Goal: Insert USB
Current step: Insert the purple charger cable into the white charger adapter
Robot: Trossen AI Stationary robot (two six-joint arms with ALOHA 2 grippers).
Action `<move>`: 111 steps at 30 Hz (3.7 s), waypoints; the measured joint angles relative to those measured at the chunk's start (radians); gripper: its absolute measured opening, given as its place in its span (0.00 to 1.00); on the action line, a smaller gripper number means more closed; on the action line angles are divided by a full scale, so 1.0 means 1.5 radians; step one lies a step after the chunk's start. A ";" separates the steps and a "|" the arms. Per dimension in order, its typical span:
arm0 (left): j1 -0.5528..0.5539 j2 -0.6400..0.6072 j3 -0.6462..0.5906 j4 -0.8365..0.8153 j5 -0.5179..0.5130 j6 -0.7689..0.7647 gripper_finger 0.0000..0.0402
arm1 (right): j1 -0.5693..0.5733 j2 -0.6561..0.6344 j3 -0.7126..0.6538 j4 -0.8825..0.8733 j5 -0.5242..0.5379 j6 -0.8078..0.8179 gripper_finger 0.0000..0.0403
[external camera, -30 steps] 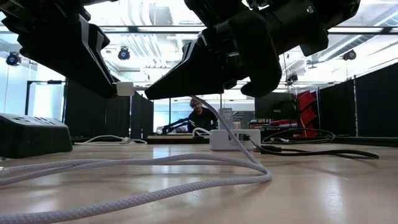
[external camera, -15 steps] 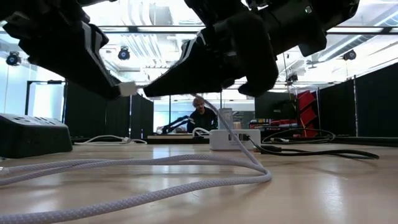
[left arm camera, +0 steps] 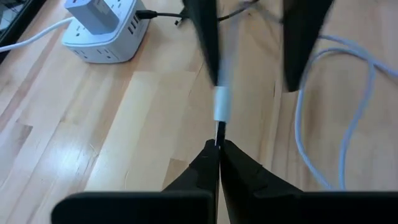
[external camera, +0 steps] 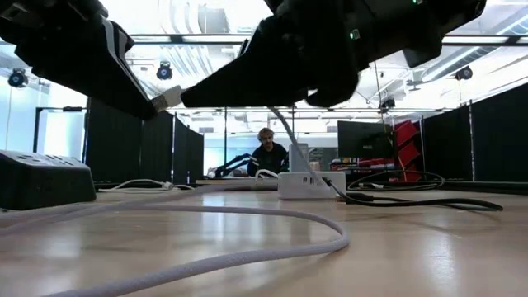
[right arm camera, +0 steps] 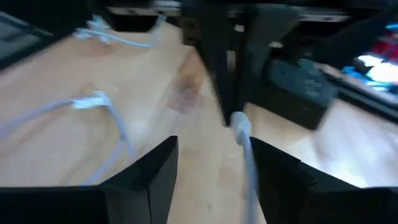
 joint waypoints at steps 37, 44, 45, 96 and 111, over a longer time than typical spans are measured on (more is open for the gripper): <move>0.056 0.093 -0.057 0.101 -0.013 0.087 0.25 | -0.037 -0.002 -0.062 -0.103 0.033 0.186 0.29; 0.091 0.125 -0.057 0.112 -0.014 0.082 0.37 | -0.050 0.037 -0.095 -0.001 -0.003 0.266 0.45; 0.092 0.127 -0.057 0.118 -0.014 0.083 0.38 | -0.050 0.040 -0.095 -0.002 -0.003 0.272 0.47; 0.105 0.119 -0.059 0.271 0.114 0.237 0.02 | 0.027 0.063 -0.097 0.104 0.115 0.100 0.35; 0.071 0.063 -0.058 0.338 0.050 0.314 0.02 | 0.030 0.039 -0.097 0.122 0.104 0.051 0.32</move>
